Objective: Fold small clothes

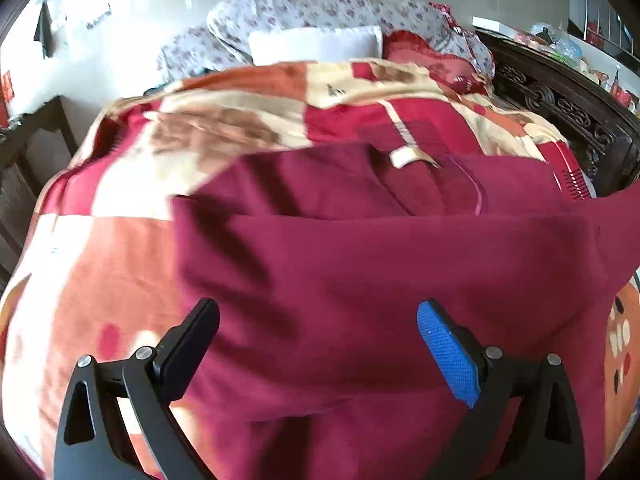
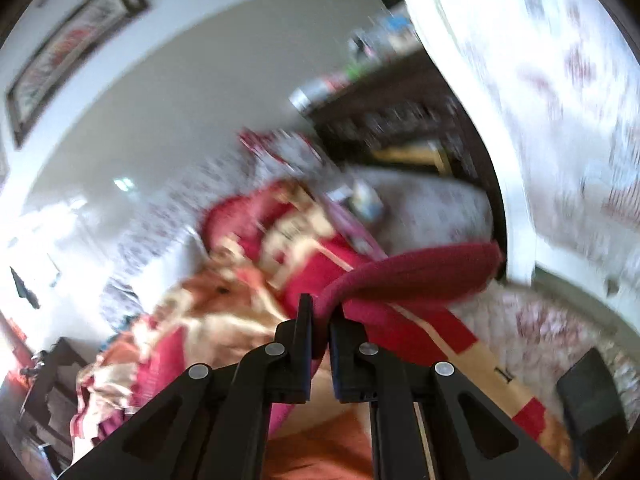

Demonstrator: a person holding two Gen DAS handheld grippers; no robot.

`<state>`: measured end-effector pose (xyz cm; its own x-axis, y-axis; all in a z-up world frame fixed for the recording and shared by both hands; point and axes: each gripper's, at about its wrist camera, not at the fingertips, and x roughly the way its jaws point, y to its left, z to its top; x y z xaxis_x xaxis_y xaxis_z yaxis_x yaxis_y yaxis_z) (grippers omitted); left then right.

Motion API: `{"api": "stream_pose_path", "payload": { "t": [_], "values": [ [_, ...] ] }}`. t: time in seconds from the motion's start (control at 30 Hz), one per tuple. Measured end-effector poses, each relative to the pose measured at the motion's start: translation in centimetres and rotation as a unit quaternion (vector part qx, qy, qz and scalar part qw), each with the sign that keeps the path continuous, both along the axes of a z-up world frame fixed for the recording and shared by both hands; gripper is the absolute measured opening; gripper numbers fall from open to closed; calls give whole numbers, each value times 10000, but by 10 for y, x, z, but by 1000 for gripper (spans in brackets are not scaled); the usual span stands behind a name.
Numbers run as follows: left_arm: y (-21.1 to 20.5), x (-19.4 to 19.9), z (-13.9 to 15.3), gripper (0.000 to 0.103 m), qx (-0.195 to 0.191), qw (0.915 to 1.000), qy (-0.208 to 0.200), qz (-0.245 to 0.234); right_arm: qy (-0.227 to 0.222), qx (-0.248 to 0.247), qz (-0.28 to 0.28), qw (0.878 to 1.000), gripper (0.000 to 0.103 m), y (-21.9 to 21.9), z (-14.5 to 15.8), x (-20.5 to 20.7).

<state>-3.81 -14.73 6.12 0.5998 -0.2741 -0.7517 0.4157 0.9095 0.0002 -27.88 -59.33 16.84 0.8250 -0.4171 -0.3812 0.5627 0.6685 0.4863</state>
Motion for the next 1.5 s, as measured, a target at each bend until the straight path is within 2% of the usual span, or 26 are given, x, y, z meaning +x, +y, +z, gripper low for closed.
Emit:
{"api": "stream_pose_path", "payload": {
  "t": [0.1,0.17,0.27,0.37,0.47,0.53,0.6,0.63,0.7,0.73,0.77,0.8,0.87,0.93,1.07,1.23,1.3,1.33,1.37,1.4,1.43,1.47,1.5],
  "values": [
    [24,1,12,99,-105,9999,-23,132,-107,-365,420,9984,8,40,31,6],
    [41,2,21,99,-252,9993,-49,257,-71,-651,855,9942,8,78,47,24],
    [63,4,32,99,-468,9980,-66,420,17,-850,1508,9849,8,130,54,56],
    [85,5,41,99,-673,9960,-116,581,123,-975,2313,9679,8,192,46,100],
    [102,8,41,99,-817,9940,-88,725,435,-1223,3064,9430,8,261,18,147],
    [109,10,36,99,-850,9932,-18,790,765,-1341,3523,9231,8,311,-18,183],
    [114,12,29,99,-849,9927,53,855,1092,-1254,3851,9078,10,341,-54,208],
    [116,13,25,99,-841,9925,110,880,1432,-1206,4027,8960,14,357,-79,225],
    [117,13,18,99,-839,9927,209,842,1956,-1097,4281,8755,31,378,-114,242],
    [116,12,16,99,-819,9933,219,782,2168,-1012,4407,8652,43,385,-128,246],
    [114,11,14,99,-785,9940,202,731,2227,-984,4480,8603,47,387,-134,245],
    [112,10,13,99,-749,9948,162,671,2163,-1074,4514,8590,50,390,-136,237],
    [108,10,10,99,-751,9953,155,594,2050,-1207,4441,8638,68,386,-129,225],
    [102,12,7,99,-844,9945,264,555,1867,-1232,4231,8780,78,374,-117,208],
    [82,16,4,99,-1050,9926,430,423,1583,-887,4079,8948,79,349,-101,180],
    [38,23,-3,99,-751,9962,422,129,1346,-498,3838,9122,79,322,-94,153],
    [23,28,-8,94,-565,9974,443,116,1301,-405,3755,9168,79,311,-91,140],
    [16,30,-13,82,-505,9974,504,113,1273,-376,3707,9192,79,306,-91,135],
    [11,33,-16,65,-459,9972,585,99,1246,-362,3656,9217,79,301,-90,130],
    [6,35,-21,53,-398,9968,686,78,1241,-381,3614,9233,79,298,-89,125],
    [2,37,-25,28,-368,9961,797,44,1260,-464,3512,9266,79,293,-88,120],
    [-1,37,-26,20,-377,9956,859,30,1262,-501,3452,9286,79,290,-87,115],
    [-1,35,-24,16,-316,9965,768,113,1246,-511,3384,9313,79,285,-85,111]
  ]
}}
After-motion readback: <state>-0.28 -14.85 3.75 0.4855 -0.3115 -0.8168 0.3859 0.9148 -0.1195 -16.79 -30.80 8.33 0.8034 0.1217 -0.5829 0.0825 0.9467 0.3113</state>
